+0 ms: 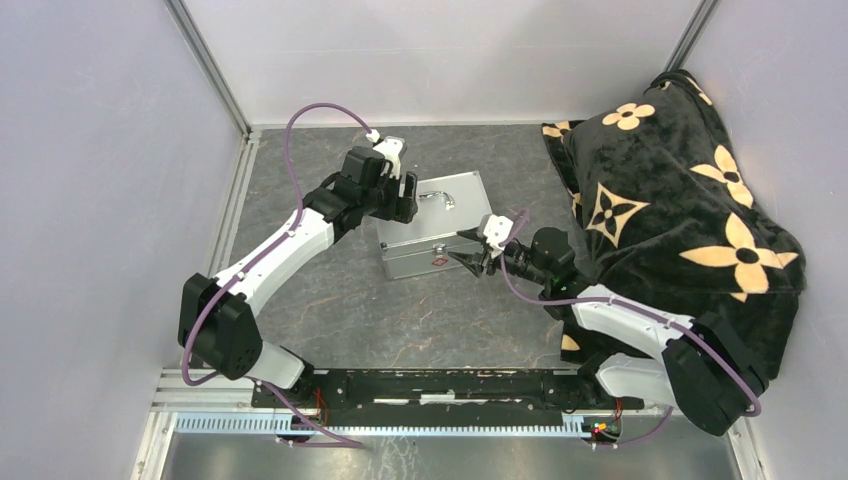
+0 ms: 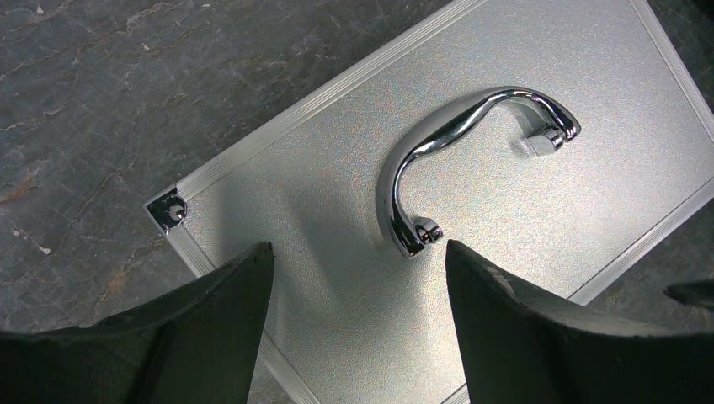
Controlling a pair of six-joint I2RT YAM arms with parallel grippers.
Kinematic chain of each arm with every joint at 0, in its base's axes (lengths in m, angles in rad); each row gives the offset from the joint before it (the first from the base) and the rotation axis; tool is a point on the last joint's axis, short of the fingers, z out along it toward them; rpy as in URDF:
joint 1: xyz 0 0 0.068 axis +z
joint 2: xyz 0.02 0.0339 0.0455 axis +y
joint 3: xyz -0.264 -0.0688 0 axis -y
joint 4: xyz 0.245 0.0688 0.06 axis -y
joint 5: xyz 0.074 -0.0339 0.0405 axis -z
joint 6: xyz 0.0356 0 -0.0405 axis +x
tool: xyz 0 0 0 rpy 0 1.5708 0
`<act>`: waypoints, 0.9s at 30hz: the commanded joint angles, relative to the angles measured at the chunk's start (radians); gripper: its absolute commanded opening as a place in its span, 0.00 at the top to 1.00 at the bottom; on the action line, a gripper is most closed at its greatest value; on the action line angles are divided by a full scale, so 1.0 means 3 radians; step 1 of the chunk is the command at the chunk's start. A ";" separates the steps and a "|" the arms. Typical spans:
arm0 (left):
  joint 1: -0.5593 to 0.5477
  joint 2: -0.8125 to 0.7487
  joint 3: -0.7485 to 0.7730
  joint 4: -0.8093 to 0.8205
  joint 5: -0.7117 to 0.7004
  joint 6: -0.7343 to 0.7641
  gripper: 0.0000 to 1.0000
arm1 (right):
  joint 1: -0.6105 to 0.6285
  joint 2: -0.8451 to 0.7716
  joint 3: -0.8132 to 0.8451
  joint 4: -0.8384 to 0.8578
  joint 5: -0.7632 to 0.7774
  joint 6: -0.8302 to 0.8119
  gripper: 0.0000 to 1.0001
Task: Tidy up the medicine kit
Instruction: Close the medicine box at the center of the board, then reset both arms
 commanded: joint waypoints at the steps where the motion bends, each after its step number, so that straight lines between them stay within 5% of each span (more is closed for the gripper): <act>1: -0.0005 0.0184 -0.0124 -0.0554 0.0212 0.0100 0.20 | -0.0009 -0.0135 -0.0034 -0.0548 0.0516 -0.0113 0.41; 14: -0.0005 -0.0115 -0.0158 -0.0386 0.0195 0.0104 0.22 | -0.0009 -0.0787 -0.0345 -0.0955 0.1773 0.0605 0.28; 24: -0.0005 -0.1134 -0.0396 0.0165 0.0007 -0.0223 0.19 | -0.0010 -0.1516 -0.0081 -0.2344 0.2858 0.1364 0.20; 27: -0.0007 -0.1472 -0.0559 0.0068 -0.0157 -0.0300 0.17 | -0.0011 -0.1642 0.0115 -0.3021 0.3129 0.1507 0.11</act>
